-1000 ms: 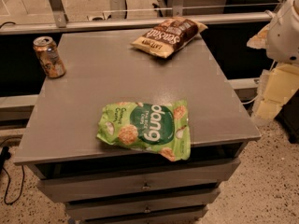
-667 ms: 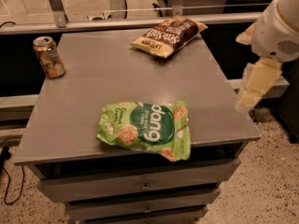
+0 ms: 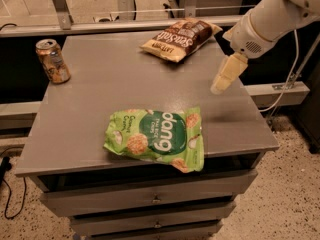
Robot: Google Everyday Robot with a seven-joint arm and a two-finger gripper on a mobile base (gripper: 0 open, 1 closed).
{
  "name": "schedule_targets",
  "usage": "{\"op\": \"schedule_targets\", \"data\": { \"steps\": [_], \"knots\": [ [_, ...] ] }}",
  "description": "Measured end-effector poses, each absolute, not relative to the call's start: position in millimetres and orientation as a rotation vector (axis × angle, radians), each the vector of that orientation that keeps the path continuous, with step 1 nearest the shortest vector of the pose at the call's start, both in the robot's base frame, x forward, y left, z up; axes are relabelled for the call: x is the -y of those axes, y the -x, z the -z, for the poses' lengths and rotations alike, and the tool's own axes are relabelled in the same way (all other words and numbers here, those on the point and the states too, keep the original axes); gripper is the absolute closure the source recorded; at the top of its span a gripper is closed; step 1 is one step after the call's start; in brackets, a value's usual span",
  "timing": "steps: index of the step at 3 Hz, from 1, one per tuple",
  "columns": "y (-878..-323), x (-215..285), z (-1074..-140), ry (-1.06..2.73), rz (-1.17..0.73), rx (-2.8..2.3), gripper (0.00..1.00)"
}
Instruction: Move brown chip bag near green rice chip bag
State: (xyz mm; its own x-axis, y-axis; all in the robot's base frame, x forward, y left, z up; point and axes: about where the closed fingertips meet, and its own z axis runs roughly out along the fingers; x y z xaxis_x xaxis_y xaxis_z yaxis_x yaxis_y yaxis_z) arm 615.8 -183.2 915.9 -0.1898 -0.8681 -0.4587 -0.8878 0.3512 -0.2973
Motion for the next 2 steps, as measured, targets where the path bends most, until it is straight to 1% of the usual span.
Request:
{"op": "schedule_targets", "data": {
  "steps": [2],
  "knots": [
    [-712,139,-885,1.352,-0.147,-1.98,0.0]
  ]
}}
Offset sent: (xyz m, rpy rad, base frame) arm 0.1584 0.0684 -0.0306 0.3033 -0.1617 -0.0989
